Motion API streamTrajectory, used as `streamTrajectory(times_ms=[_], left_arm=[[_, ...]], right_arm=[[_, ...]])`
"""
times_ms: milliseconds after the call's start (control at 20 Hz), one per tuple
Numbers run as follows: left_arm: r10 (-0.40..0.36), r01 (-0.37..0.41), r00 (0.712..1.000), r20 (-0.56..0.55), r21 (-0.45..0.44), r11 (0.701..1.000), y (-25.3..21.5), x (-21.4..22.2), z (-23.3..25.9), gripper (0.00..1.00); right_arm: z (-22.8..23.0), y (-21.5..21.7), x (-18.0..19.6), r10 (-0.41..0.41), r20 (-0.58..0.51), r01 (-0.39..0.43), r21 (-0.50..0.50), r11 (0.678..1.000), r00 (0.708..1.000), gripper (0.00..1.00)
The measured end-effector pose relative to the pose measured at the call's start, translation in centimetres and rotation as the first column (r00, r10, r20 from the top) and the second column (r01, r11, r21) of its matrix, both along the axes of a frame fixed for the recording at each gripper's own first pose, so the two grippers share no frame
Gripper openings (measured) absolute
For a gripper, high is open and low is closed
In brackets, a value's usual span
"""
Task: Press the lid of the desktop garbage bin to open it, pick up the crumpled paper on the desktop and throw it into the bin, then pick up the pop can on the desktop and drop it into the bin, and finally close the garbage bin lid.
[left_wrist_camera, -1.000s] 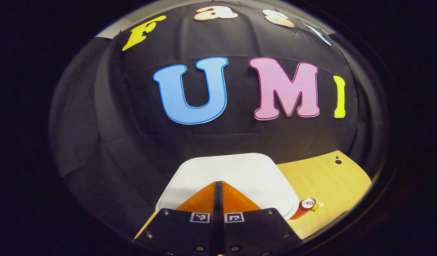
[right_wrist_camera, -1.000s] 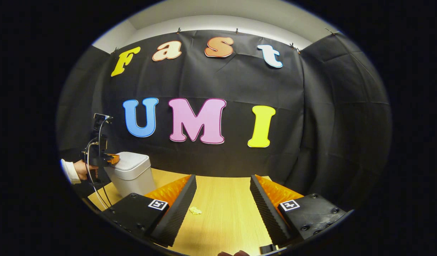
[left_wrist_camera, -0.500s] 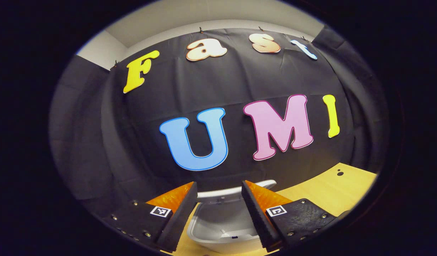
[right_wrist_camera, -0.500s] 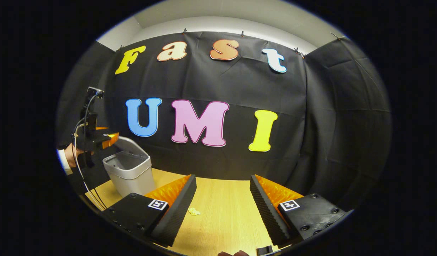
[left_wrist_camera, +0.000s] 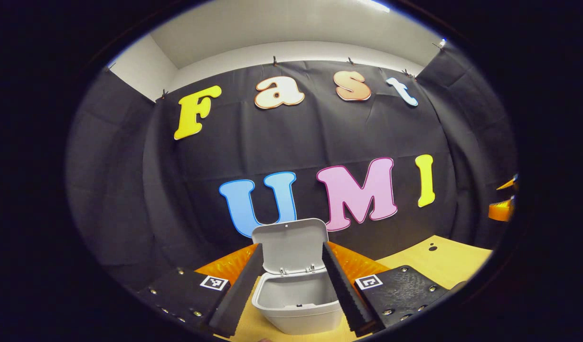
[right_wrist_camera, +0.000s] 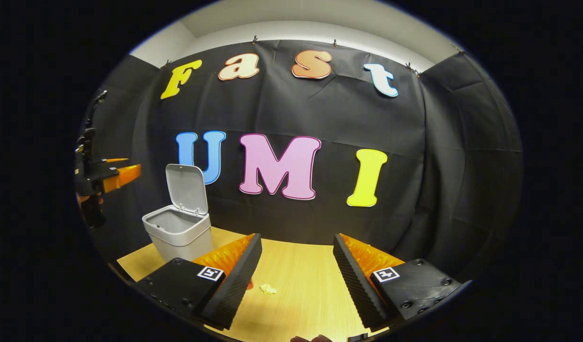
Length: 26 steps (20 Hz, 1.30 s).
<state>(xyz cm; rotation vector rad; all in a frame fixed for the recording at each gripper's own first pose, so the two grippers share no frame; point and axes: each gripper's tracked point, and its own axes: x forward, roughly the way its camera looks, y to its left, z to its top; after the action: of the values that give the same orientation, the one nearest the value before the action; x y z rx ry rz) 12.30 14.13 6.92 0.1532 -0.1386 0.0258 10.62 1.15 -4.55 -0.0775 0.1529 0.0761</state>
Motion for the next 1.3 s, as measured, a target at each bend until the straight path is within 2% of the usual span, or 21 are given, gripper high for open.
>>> streamTrajectory(times_ms=[150,250,350,450,500,600,800,950,1000,1050,1100,1150,1300], left_arm=[[0.017,-0.017,1.0,0.0,-0.044,0.999,0.3,-3.1,0.4,0.82],[0.032,-0.032,0.999,-0.006,-0.051,0.998,0.5,-4.5,0.5,0.82],[0.054,-0.054,0.999,-0.007,-0.047,0.997,0.9,-6.7,0.7,0.82],[0.092,-0.092,0.996,-0.001,-0.038,0.995,1.5,-8.5,1.2,0.82],[0.111,-0.111,0.994,-0.002,-0.034,0.993,1.7,-9.4,1.5,0.82],[0.134,-0.134,0.991,-0.005,-0.041,0.99,1.7,-10.6,1.5,0.82],[0.176,-0.175,0.984,0.003,-0.024,0.984,1.1,-11.8,1.9,0.82],[0.203,-0.203,0.979,-0.009,-0.025,0.979,0.1,-11.9,1.9,0.82],[0.21,-0.211,0.977,-0.027,-0.03,0.977,-0.3,-11.7,1.6,0.82],[0.22,-0.221,0.975,-0.042,-0.036,0.975,-0.6,-11.5,1.1,0.82],[0.224,-0.227,0.973,-0.054,-0.043,0.973,-0.9,-11.2,0.9,0.82],[0.229,-0.232,0.972,-0.061,-0.053,0.971,-1.4,-10.8,0.8,0.82],[0.227,-0.231,0.972,-0.058,-0.069,0.971,-2.5,-10.0,0.7,0.82]], right_arm=[[-2.5,1.3,3.0,0.058,-0.077,-0.059,-0.004,0.998,0.995,0.98],[-5.3,2.4,5.7,0.099,-0.159,-0.1,0.001,0.995,0.982,0.98],[-9.1,3.5,8.3,0.126,-0.266,-0.122,0.031,0.992,0.956,0.98],[-12.9,4.7,10.5,0.154,-0.371,-0.143,0.058,0.988,0.916,0.98],[-15.1,5.3,11.6,0.16,-0.426,-0.148,0.061,0.987,0.89,0.98],[-19.8,6.2,13.2,0.173,-0.548,-0.156,0.077,0.985,0.819,0.98],[-29.0,6.3,15.4,0.156,-0.77,-0.155,0.075,0.985,0.618,0.99],[-34.6,6.1,16.4,0.138,-0.864,-0.092,0.106,0.99,0.483,0.99],[-36.3,6.1,16.7,0.131,-0.88,-0.076,0.108,0.991,0.457,0.98],[-37.4,5.9,17.1,0.124,-0.888,-0.07,0.104,0.992,0.442,0.98],[-38.4,5.6,17.3,0.116,-0.897,-0.068,0.096,0.993,0.427,0.77],[-39.5,5.5,17.4,0.112,-0.904,-0.067,0.092,0.993,0.412,0.9],[-42.6,5.6,16.7,0.094,-0.926,-0.091,0.065,0.994,0.367,0.89]])
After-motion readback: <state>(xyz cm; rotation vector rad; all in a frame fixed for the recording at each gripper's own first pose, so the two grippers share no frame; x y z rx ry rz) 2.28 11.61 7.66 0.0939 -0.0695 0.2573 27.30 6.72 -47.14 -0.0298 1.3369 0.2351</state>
